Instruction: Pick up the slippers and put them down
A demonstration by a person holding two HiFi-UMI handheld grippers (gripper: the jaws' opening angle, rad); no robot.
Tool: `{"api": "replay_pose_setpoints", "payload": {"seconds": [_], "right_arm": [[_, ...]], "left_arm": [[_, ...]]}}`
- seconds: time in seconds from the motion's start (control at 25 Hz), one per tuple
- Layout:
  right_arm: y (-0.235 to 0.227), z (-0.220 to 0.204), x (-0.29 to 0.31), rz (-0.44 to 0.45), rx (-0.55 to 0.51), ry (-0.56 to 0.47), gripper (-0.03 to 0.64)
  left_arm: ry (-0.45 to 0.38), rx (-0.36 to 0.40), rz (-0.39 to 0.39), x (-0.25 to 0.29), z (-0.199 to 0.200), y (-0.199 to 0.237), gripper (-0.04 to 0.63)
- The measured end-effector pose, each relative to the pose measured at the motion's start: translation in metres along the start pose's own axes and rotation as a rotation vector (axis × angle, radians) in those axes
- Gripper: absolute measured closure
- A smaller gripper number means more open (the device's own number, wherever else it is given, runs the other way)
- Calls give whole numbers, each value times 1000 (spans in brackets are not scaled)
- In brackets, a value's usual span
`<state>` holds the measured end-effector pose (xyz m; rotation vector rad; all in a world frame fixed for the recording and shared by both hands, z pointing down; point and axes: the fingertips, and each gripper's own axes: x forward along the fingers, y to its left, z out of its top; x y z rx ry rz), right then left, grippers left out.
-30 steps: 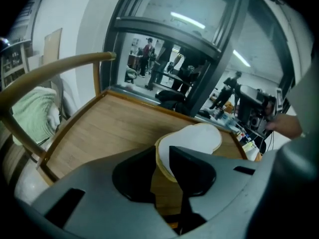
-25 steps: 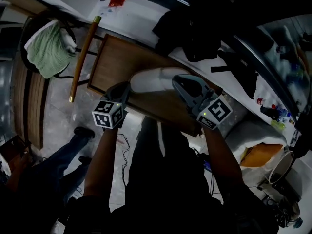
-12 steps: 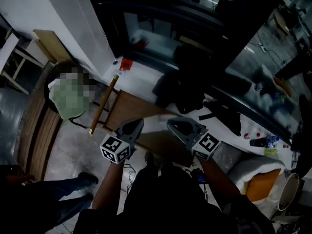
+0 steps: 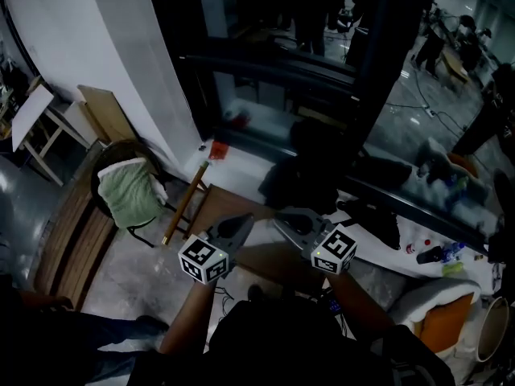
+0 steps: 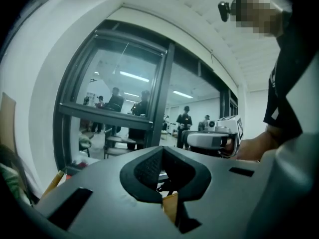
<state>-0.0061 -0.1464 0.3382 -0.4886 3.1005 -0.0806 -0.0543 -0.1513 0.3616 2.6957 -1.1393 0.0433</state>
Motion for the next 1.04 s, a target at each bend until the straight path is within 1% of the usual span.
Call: {"api": "replay_pose_setpoints", "payload": {"seconds": [0.24,0.48,0.72,1.04], "right_arm": [[-2,-5,-5,-10,21,7,586],[-3,-8,-6,-13,8,16,586],[-9,-11,-11,-18,18,41,586],[-17,-16,-17,-23,19,50,586]], "left_arm": [[-15,-16,11,-3,-4,-1,583],[-40,-42,19,-9,-9,5,583],[-59,-74,4,-11,-10,8,583],[-49,-88,-28,-1,-14,2,583]]}}
